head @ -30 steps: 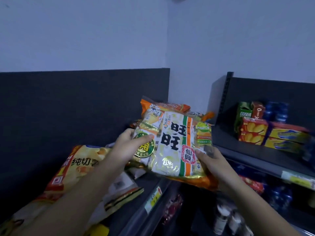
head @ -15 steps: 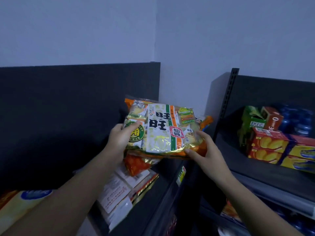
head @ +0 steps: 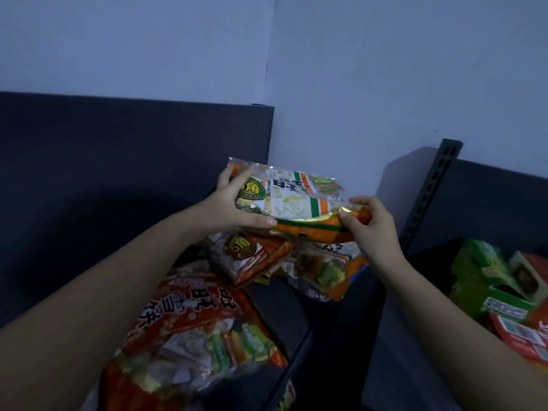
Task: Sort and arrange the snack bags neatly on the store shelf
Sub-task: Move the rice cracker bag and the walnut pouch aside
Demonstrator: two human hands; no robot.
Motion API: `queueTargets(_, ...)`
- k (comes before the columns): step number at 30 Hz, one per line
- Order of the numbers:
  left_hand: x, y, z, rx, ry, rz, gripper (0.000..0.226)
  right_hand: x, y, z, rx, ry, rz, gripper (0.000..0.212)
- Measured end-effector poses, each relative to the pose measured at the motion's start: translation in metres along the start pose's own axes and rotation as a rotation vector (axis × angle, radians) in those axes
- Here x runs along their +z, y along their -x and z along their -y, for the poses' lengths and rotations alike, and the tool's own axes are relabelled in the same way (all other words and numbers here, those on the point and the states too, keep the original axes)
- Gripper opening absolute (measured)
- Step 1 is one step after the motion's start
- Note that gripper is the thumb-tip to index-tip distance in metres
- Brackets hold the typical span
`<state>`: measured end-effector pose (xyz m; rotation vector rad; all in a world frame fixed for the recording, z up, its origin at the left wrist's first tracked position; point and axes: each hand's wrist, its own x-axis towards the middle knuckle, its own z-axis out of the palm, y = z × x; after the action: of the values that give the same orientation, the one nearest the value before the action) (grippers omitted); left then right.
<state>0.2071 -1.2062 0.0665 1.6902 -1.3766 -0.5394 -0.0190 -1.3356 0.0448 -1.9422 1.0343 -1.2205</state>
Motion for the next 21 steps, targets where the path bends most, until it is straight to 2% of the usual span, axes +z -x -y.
queueTargets(3,0.008,-0.031,0.009,-0.039,-0.068,0.072,0.104,0.008,-0.036,-0.019,0.039,0.038,0.030,0.033)
queueTargets(6,0.017,-0.056,0.031,-0.070,-0.129,0.030,0.086,0.025,-0.063,-0.040,0.065,0.110,0.121,0.041)
queueTargets(8,0.021,-0.069,0.044,-0.078,-0.211,0.005,0.093,0.038,-0.076,-0.053,0.054,0.198,0.219,0.053)
queueTargets(10,0.024,-0.081,0.052,-0.081,-0.265,-0.002,0.088,0.049,-0.085,-0.060,0.036,0.298,0.274,0.062)
queueTargets(13,0.028,-0.094,0.060,-0.111,-0.287,-0.011,0.074,0.061,-0.094,-0.069,-0.025,0.415,0.288,0.057)
queueTargets(21,0.033,-0.104,0.066,-0.167,-0.515,-0.006,0.077,0.073,-0.098,-0.086,0.053,0.378,0.364,0.059)
